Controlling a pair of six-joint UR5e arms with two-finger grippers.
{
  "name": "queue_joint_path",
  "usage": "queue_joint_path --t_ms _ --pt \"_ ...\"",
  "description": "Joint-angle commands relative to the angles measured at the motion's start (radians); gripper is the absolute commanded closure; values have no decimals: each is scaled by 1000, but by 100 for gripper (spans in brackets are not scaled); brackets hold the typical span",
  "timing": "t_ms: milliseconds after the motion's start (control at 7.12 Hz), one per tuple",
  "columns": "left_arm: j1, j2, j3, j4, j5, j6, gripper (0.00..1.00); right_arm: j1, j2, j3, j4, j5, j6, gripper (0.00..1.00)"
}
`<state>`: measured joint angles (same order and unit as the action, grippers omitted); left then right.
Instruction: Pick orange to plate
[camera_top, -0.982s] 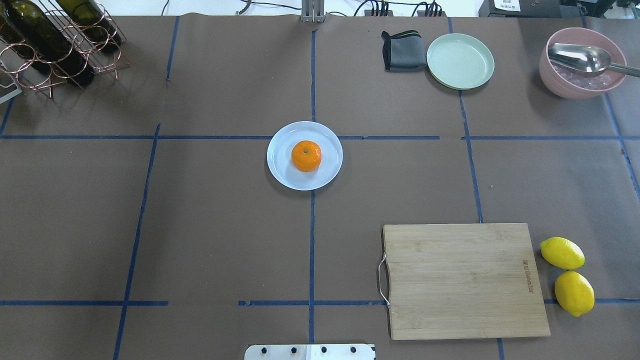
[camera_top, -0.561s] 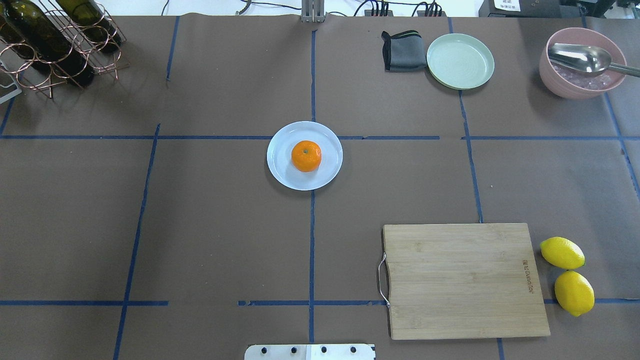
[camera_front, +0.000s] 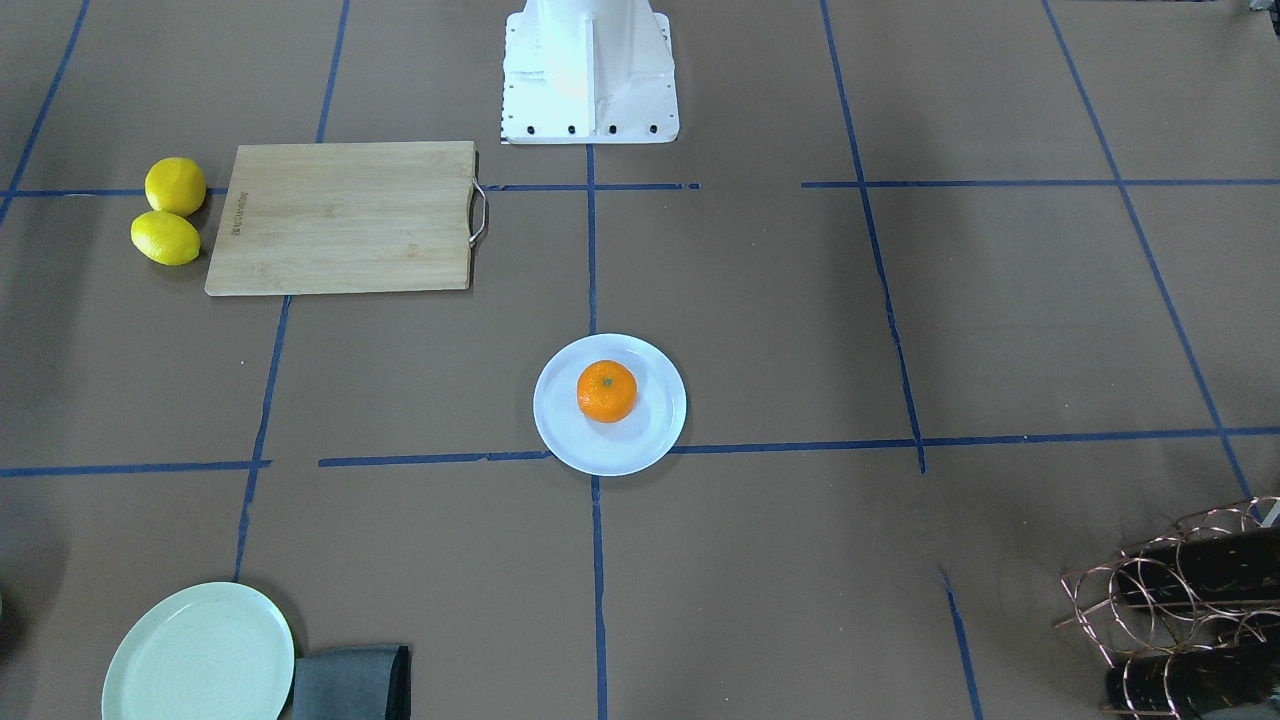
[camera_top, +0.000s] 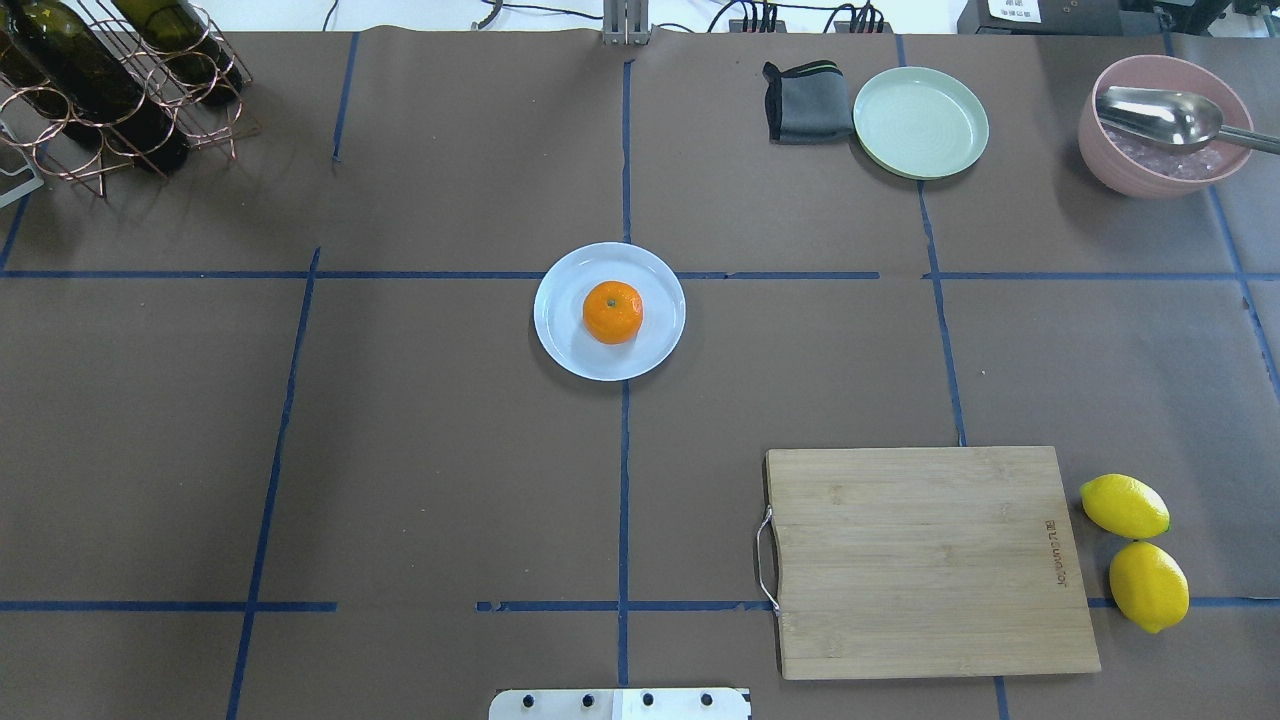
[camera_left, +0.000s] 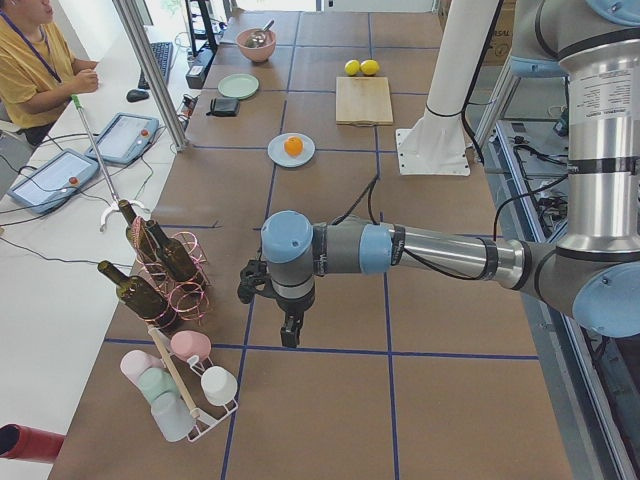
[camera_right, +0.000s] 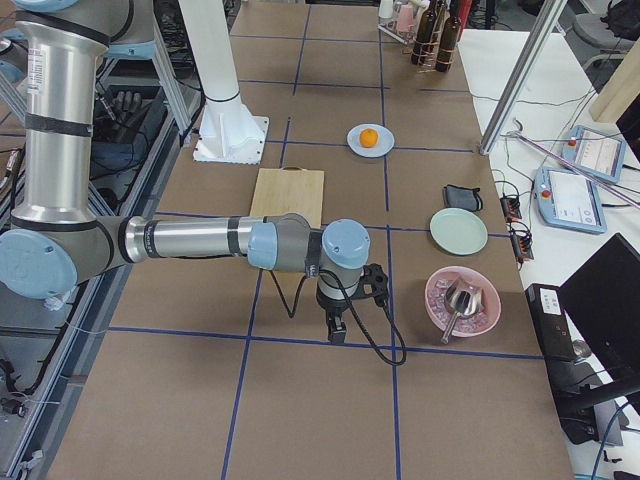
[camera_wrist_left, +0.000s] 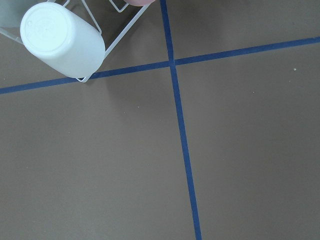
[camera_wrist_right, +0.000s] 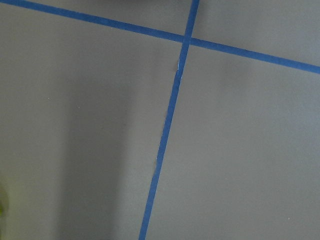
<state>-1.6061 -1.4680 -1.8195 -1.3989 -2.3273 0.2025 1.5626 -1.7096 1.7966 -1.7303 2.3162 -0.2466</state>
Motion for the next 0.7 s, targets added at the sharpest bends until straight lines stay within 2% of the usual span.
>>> queue_joint_path --t_ms 0,561 --pt "0 0 -1 0 0 0 0 0 -1 0 0 29 12 0" --pt "-1 0 2 0 2 0 0 0 1 3 2 32 29 0"
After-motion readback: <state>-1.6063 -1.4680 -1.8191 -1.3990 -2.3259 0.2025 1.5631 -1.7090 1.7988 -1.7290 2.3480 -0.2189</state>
